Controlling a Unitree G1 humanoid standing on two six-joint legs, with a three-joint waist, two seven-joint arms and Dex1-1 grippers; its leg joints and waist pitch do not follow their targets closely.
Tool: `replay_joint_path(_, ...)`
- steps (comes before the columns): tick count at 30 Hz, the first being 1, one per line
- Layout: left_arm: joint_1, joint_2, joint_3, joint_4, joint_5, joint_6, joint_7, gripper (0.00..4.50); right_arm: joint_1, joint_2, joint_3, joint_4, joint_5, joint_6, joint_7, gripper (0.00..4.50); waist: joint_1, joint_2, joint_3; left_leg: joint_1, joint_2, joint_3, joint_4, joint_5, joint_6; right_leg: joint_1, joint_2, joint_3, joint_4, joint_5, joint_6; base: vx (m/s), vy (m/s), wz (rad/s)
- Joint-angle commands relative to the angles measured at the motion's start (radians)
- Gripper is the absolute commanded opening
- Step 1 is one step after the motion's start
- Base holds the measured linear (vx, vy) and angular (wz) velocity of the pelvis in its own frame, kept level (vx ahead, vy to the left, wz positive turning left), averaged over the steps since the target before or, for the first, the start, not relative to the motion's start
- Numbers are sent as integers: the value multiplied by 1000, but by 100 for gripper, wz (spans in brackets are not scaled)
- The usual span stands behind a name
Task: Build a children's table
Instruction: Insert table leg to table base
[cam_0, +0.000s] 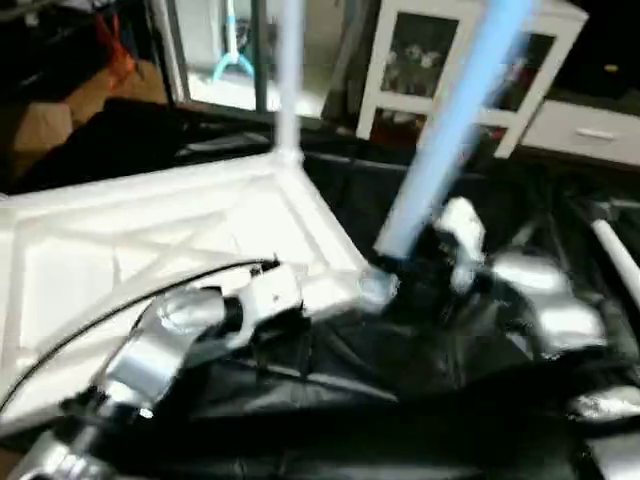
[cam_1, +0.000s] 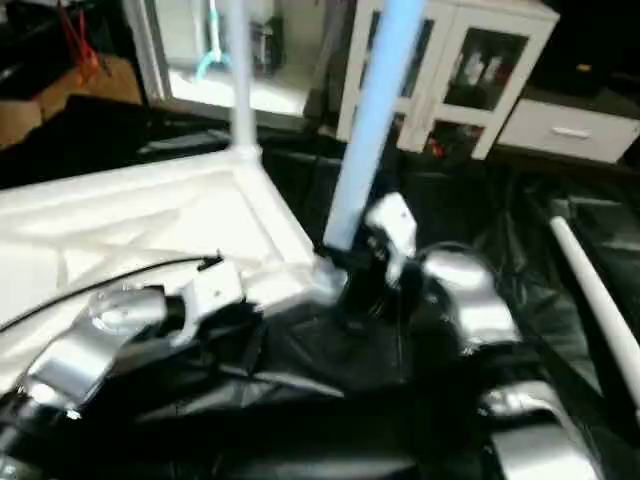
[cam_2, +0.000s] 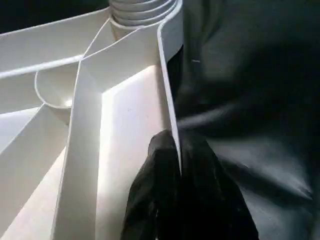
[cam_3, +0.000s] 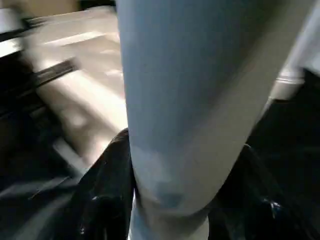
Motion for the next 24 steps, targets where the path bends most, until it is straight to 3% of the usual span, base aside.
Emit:
replay_joint_path(1, 10, 26, 2, 14, -40, -80, -109, 0, 104, -74, 51, 63, -34, 146, 121, 184, -1, 24, -15, 13, 53, -9, -64, -176, 75, 23, -66, 44, -64, 130, -260, 0, 0, 0)
replay_joint_path(4, 7, 28, 12, 21, -55, -95, -124, 0, 121, -99, 56, 34, -16, 165, 173, 184, 9, 21, -17, 15, 53, -7, -61, -151, 83, 26, -71, 45, -60, 147, -268, 0, 0, 0)
replay_joint_path(6, 4, 33, 28, 37, -99, -129, -168, 0, 170, -154, 79, -38, 22, 209, 283, 184, 20, 20, -14, 17, 55, -6, -61, -160, 95, 26, -71, 47, -65, 106, -271, 0, 0, 0)
replay_joint_path(7, 4, 33, 28, 37, -99, -129, -168, 0, 170, -154, 79, -38, 22, 209, 283, 184, 28, 19, -13, 25, 57, -3, -61, -186, 94, 20, -71, 47, -68, 73, -270, 0, 0, 0)
replay_joint_path(10, 4, 37, 34, 45, -124, -141, -195, 0, 196, -186, 111, -59, 14, 204, 341, 184, 34, 17, -14, 15, 57, -2, -59, -154, 92, 27, -75, 47, -62, 49, -269, 0, 0, 0)
replay_joint_path(14, 3, 48, 34, 53, -142, -151, -237, 0, 206, -199, 143, -50, -55, 135, 358, 184, 40, 23, -16, 16, 54, 1, -54, -104, 104, 27, -73, 45, -56, 88, -276, 0, 0, 0)
replay_joint_path(18, -5, 52, 36, 64, -136, -163, -250, 0, 181, -193, 160, -13, -125, 28, 304, 184, 39, 21, -15, 16, 54, 1, -54, -128, 93, 25, -76, 46, -59, 57, -271, 0, 0, 0)
replay_joint_path(20, -7, 52, 37, 68, -131, -165, -256, 0, 171, -196, 180, 4, -173, -40, 291, 184, 36, 18, -9, 18, 52, 0, -60, -185, 75, 21, -75, 47, -68, -41, -254, 0, 0, 0)
replay_joint_path(23, -7, 51, 38, 69, -128, -167, -256, 0, 172, -195, 190, 6, -191, -63, 283, 184, 31, 17, -4, 25, 54, -3, -67, -287, 34, 14, -77, 53, -83, -224, -228, 0, 0, 0)
replay_joint_path(24, -6, 51, 38, 68, -127, -167, -254, 0, 180, -191, 191, 3, -191, -66, 274, 184, 28, 13, -6, 25, 54, -5, -68, -298, 27, 15, -77, 53, -85, -245, -219, 0, 0, 0)
